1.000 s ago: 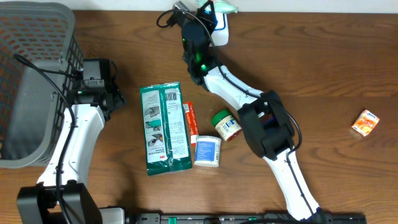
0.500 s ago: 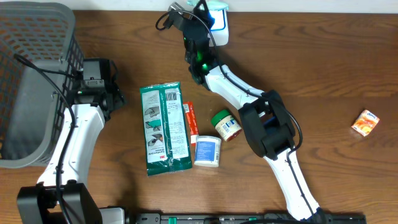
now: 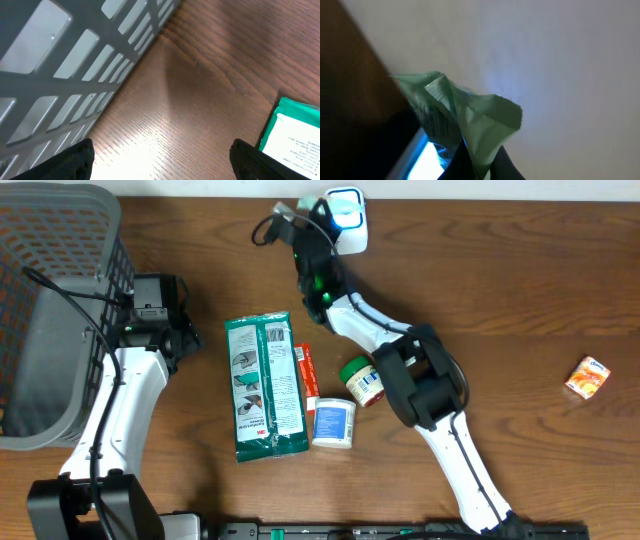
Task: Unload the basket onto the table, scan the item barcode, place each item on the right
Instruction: 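Keep the wipes packet held at the scanner window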
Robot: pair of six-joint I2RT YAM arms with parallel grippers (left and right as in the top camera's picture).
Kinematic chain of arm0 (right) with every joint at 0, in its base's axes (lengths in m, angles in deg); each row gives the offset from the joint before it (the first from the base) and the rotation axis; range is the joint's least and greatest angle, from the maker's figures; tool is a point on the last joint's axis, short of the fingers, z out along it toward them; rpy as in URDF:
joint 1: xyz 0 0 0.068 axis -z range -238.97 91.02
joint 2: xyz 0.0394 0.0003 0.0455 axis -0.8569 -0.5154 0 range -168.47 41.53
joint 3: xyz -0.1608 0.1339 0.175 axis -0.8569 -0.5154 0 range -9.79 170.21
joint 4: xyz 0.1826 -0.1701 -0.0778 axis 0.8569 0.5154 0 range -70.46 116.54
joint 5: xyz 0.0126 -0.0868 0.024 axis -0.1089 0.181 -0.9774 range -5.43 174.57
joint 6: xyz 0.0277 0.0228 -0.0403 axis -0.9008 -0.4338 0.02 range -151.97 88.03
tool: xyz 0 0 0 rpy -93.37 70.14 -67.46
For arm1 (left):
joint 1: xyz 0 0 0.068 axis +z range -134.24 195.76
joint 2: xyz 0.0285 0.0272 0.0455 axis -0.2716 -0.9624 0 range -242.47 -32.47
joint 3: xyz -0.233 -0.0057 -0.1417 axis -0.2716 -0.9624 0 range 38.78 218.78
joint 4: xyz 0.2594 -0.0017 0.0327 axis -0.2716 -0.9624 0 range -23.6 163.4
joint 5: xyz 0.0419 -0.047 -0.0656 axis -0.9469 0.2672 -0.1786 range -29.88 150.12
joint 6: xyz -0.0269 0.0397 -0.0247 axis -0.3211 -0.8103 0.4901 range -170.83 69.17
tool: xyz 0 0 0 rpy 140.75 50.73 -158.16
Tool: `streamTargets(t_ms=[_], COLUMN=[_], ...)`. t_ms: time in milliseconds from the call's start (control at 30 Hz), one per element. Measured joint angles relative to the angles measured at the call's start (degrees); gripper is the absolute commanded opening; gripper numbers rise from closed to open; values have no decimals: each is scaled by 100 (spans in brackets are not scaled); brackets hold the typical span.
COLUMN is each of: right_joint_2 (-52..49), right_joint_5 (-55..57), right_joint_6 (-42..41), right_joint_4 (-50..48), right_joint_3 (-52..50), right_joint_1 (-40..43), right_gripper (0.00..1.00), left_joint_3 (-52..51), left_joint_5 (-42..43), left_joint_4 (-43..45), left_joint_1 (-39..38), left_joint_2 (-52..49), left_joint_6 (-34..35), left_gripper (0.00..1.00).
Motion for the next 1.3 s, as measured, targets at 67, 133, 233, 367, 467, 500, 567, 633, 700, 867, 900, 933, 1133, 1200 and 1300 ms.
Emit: streamTargets(t_ms=[67,133,233,367,467,500,567,633,700,867,900,933,1133,1200,1300], right_joint_2=[-63,-66,-66,-66,-66,-66,-66,-66,-66,-63,-66,-70,-72,-74,-74], right_joint_5=[28,57,90,160,227,264,343,391,422,459,463,439,105,-44,-184], right_joint_6=[52,85,94,114,83,15,-107,-236,-334,-450,-457,-459,-291,-245,-195], right_joint_4=[-2,-13,-24,105,289,326,350,376,382,284,107,-37,-525,-516,-522], right_joint_3=[0,0,0,2,2,2,2,2,2,2,0,0,4,4,4], right_joint_1=[0,-2,-22,-103,-173,-201,-236,-256,-258,-254,-247,-236,-142,-94,-44], right_gripper=[1,1,1,1,1,1,1,1,1,1,1,1,1,1,1], left_joint_3=[0,0,0,0,0,0,0,0,0,0,0,0,0,0,0], left_joint_5=[0,0,0,0,0,0,0,0,0,0,0,0,0,0,0], left_joint_4=[-2,0,0,-2,-2,-2,-2,0,0,-2,-2,-2,-2,0,0], left_joint_1=[0,0,0,0,0,0,0,0,0,0,0,0,0,0,0], left_joint_2=[0,0,0,0,0,0,0,0,0,0,0,0,0,0,0], left_joint_6=[0,0,0,0,0,0,0,0,0,0,0,0,0,0,0], left_gripper=[86,86,86,86,86,86,86,86,86,86,86,86,86,86,86])
